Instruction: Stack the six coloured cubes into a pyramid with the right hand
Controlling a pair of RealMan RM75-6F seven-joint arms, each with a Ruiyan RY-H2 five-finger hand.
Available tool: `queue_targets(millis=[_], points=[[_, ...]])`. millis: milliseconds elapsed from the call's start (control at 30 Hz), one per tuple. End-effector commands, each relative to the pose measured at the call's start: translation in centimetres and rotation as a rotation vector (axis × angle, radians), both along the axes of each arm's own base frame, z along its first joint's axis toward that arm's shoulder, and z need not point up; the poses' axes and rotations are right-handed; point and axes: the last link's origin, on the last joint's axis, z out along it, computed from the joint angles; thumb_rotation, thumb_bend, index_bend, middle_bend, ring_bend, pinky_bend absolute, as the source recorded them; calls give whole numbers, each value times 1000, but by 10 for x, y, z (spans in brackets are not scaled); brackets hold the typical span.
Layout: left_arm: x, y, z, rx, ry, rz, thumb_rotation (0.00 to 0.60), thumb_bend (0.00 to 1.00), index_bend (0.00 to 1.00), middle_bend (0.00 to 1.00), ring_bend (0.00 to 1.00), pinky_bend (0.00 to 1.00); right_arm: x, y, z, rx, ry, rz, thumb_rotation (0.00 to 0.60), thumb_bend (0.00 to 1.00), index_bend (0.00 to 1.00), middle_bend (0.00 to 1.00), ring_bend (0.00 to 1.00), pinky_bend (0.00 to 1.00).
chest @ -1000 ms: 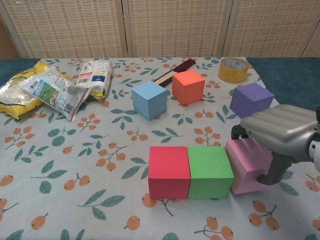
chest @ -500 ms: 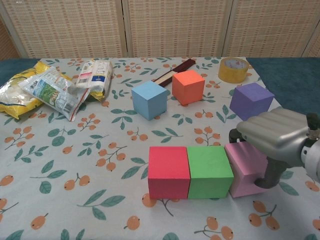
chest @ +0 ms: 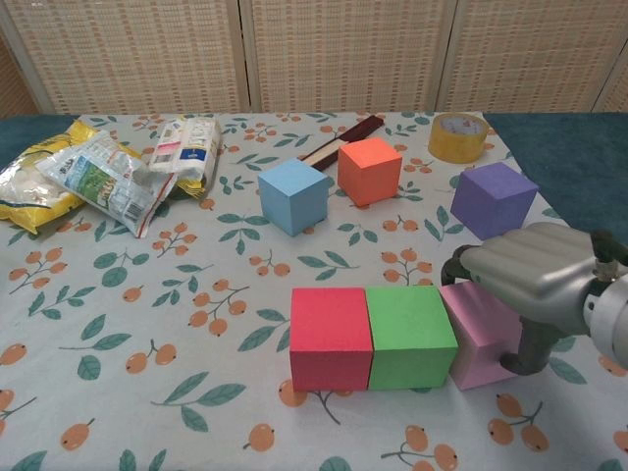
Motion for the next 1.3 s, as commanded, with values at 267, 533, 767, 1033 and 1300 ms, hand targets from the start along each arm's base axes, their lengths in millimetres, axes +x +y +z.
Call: queue_targets(millis=[267,533,767,1033,1300], points=[[0,0,-1,-5,1,0,600,406,0,53,9,98,-2,4,5,30,10,-16,600,154,0,1,68,430],[0,-1,-3,-12,9,0,600,406,0,53,8,98,-1,4,6,41,-5,-13,600,154,0,0,61,422],[-1,-2,0,-3,8,2,600,406,0,53,9,99,-8,9,37,14,-54,-21,600,154,0,0,31,393],[0,-2,-3,-9,11,4,600,406,0,53,9,98,-56,20,72,16,-96,-60,600,154,0,0,0,257],[1,-2,-9,-16,28,7,600,406,0,54,9,99,-101,32,77,91,-81,-56,600,154,229,0,0,224]])
